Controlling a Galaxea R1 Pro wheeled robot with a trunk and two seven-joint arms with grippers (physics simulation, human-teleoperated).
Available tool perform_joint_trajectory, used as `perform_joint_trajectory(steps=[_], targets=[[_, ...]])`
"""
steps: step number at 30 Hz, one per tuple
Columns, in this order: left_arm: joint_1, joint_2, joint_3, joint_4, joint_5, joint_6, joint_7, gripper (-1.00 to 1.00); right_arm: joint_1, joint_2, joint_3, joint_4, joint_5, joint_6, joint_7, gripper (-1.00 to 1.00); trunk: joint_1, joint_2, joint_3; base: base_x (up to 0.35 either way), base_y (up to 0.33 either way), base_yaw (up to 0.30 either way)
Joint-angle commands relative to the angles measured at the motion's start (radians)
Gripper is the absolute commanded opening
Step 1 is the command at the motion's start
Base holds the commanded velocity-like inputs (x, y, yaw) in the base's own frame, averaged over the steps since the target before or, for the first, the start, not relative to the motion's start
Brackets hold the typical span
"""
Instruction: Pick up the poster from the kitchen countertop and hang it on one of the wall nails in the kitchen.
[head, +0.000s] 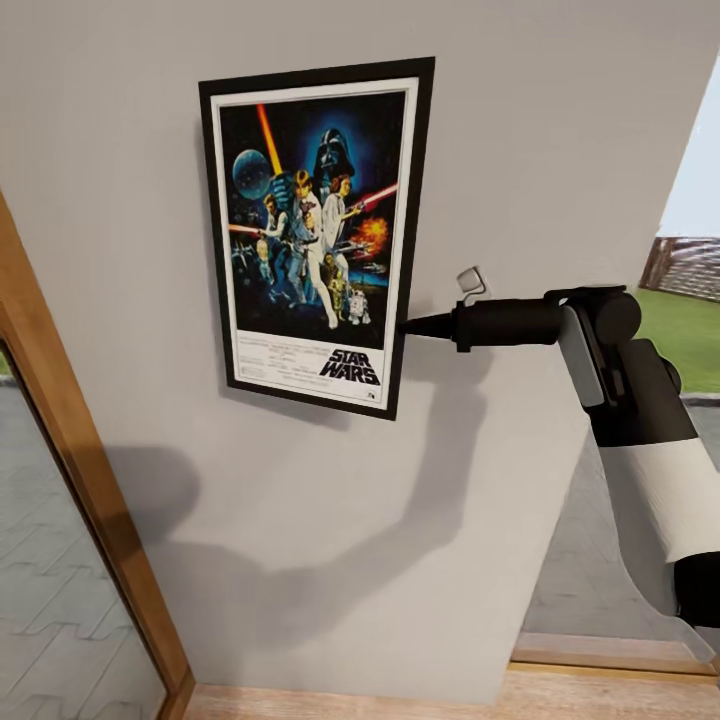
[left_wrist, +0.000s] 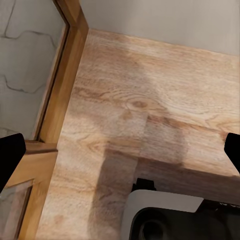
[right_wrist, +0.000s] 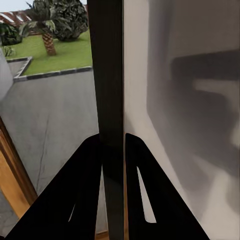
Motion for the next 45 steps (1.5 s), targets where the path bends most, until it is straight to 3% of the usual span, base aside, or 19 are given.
perform_joint_trajectory(steps=[1, 31, 45], targets=[[0.001, 0.0, 0.001, -0.001, -0.001, 0.0, 0.0, 1.0, 0.0, -0.001, 0.001, 0.0, -0.004, 0.006, 0.002, -1.0, 0.0, -0.001, 0.0, 0.0, 0.031, 0.0], [0.001, 0.0, 0.001, 0.0, 0.0, 0.0, 0.001, 1.0, 0.0, -0.001, 0.001, 0.0, -0.005, 0.006, 0.002, -1.0, 0.0, -0.001, 0.0, 0.002, 0.06, 0.0], [0.001, 0.0, 0.002, 0.0, 0.0, 0.0, 0.001, 1.0, 0.0, -0.001, 0.001, 0.0, -0.005, 0.006, 0.001, -1.0, 0.0, -0.001, 0.0, 0.122, 0.001, 0.0]])
